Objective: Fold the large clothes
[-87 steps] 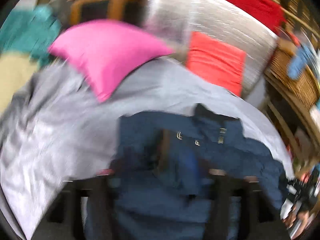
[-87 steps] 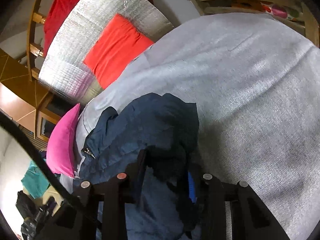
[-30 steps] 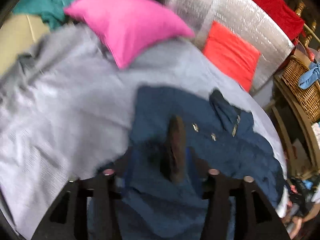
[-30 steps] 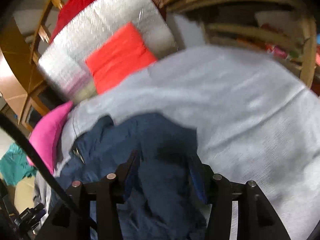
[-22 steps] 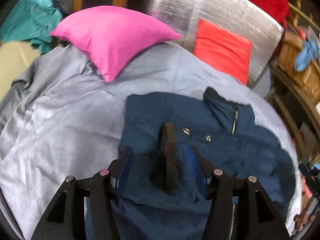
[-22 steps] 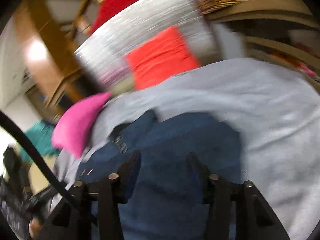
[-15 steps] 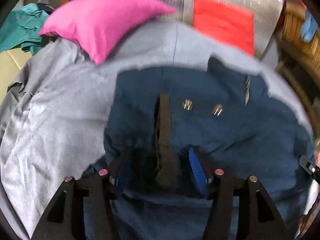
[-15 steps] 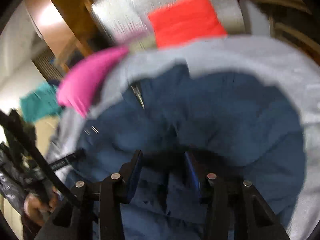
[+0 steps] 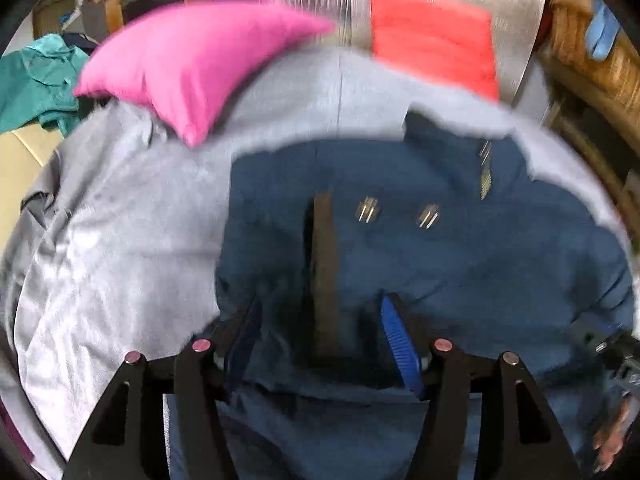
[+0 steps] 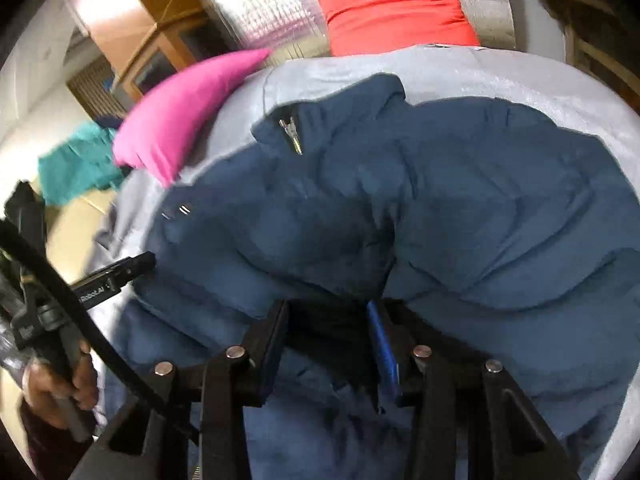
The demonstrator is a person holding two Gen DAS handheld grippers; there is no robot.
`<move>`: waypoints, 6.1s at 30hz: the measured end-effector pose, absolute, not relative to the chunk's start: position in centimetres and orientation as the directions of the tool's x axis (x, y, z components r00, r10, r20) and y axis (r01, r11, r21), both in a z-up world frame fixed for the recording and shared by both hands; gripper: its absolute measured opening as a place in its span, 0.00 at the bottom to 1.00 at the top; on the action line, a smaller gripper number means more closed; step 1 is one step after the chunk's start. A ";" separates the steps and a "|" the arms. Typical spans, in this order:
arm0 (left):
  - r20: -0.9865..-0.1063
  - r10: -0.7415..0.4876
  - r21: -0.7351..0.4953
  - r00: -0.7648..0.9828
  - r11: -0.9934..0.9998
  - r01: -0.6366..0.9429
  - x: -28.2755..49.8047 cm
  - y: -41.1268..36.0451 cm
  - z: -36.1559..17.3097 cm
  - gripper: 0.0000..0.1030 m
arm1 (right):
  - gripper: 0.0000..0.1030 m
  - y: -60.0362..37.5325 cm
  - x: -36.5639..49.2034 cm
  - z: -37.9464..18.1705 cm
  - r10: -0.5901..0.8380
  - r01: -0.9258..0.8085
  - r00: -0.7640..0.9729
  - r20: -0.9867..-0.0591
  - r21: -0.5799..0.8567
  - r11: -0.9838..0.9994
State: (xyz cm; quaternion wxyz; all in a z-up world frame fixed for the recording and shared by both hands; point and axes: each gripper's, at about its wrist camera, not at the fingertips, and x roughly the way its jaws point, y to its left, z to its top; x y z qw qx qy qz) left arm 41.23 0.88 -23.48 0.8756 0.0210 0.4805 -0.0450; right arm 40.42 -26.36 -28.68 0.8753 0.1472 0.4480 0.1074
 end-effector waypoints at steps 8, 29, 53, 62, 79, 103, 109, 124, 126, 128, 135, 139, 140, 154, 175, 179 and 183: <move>-0.847 -0.118 -0.080 0.519 0.992 0.096 40.9 1.8 -22.4 0.62 | 0.44 -29.4 39.3 -26.1 0.329 -0.026 0.605 -0.725 0.395 0.918; -0.850 -0.270 -0.399 0.453 0.891 -0.217 42.9 9.8 -25.5 0.86 | 0.71 -46.0 37.6 -32.1 0.400 0.379 0.664 -0.632 0.745 0.548; -0.829 -0.004 -0.061 0.560 0.995 -0.084 40.7 4.3 -24.4 0.70 | 0.65 -39.9 41.8 -32.4 0.431 0.226 0.606 -0.668 0.665 0.712; -0.817 -0.002 -0.040 0.577 0.998 -0.053 40.1 4.2 -24.6 0.68 | 0.60 -39.6 41.8 -32.1 0.408 0.232 0.595 -0.692 0.634 0.738; -0.858 -0.062 -0.092 0.511 0.995 -0.033 41.2 5.1 -25.0 0.70 | 0.40 -38.8 41.8 -31.5 0.346 0.238 0.598 -0.723 0.572 0.785; -0.813 -0.278 -0.338 0.512 0.941 -0.025 38.9 7.3 -22.9 0.24 | 0.30 -36.1 39.8 -28.2 0.270 0.165 0.649 -0.712 0.478 0.863; -0.821 -0.258 -0.301 0.509 0.954 -0.003 35.8 7.9 -22.1 0.24 | 0.30 -35.4 38.0 -27.5 0.289 0.125 0.637 -0.715 0.465 0.876; -0.818 -0.202 -0.232 0.539 0.973 0.012 28.5 11.9 -23.3 0.56 | 0.49 -37.6 33.8 -28.3 0.262 0.196 0.648 -0.715 0.489 0.850; -0.821 -0.176 -0.216 0.544 0.976 -0.009 26.6 13.0 -23.5 0.57 | 0.50 -38.0 32.3 -27.8 0.250 0.195 0.667 -0.702 0.489 0.850; -0.823 -0.160 -0.207 0.545 0.978 -0.025 24.6 13.8 -23.6 0.56 | 0.50 -38.2 30.7 -27.4 0.239 0.187 0.686 -0.687 0.485 0.854; -0.816 -0.115 -0.177 0.566 0.983 -0.056 18.6 13.9 -23.8 0.57 | 0.50 -38.4 23.7 -27.3 0.276 0.153 0.703 -0.656 0.518 0.842; -0.845 -0.128 -0.189 0.519 0.980 -0.067 16.4 14.1 -25.4 0.59 | 0.52 -37.4 20.0 -28.0 0.313 0.118 0.678 -0.665 0.519 0.846; -0.854 -0.132 -0.196 0.502 0.978 -0.077 16.1 14.4 -25.9 0.60 | 0.53 -37.2 19.3 -28.3 0.319 0.118 0.670 -0.670 0.522 0.845; -0.854 -0.282 -0.355 0.436 0.930 -0.094 17.5 15.7 -29.5 0.48 | 0.38 -34.8 20.0 -32.5 0.278 0.176 0.594 -0.755 0.460 0.870; -0.828 -0.269 -0.311 0.491 0.950 -0.004 29.0 9.2 -26.2 0.18 | 0.12 -33.9 28.1 -28.7 0.134 0.155 0.718 -0.683 0.345 0.926; -0.820 -0.284 -0.325 0.497 0.946 0.004 33.7 7.7 -25.5 0.16 | 0.11 -35.4 31.0 -28.1 0.112 0.188 0.729 -0.675 0.355 0.916; -0.808 -0.288 -0.328 0.513 0.944 0.013 37.0 6.2 -25.3 0.16 | 0.11 -35.5 34.0 -28.0 0.083 0.188 0.719 -0.690 0.308 0.933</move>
